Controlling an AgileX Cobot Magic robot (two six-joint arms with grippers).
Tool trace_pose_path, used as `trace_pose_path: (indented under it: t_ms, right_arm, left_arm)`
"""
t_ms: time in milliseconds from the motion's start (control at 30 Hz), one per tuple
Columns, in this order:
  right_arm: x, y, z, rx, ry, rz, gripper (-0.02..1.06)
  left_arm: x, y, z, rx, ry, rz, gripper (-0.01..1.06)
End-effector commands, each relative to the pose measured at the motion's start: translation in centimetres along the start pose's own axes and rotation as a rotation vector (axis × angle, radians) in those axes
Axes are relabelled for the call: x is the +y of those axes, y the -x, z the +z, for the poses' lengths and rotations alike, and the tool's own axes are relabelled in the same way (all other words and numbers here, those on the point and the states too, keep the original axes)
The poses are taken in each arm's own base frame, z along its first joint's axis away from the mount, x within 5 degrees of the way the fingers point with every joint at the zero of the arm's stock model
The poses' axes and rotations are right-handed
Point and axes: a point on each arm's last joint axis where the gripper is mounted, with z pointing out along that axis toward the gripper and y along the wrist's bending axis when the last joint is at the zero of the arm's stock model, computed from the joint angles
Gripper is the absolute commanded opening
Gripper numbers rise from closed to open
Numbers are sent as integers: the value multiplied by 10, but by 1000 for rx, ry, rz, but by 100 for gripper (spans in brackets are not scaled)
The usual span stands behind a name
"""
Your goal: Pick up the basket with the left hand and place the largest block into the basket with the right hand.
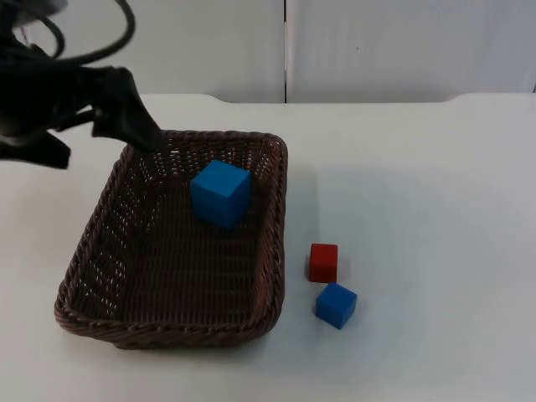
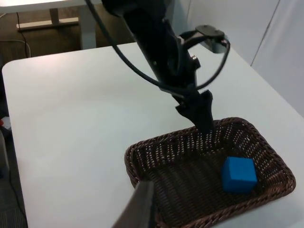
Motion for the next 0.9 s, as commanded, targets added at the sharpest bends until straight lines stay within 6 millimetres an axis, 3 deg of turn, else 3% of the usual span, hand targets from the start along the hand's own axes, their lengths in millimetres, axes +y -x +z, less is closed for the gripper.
trace_pose_path:
  t_ms: [0,533,867]
  right_arm:
    - [0,1,-1,-13,-4,1,85]
    - [1,0,-1,-9,3,59,85]
    - [5,-25,3,-33,-29,97,85]
  left_arm:
    - [-5,-4,-14,-39,16,26,105]
    - [-45,-25,-109,-254,-20,181,105]
    - [-68,-44,-162,-380,-37,297,105]
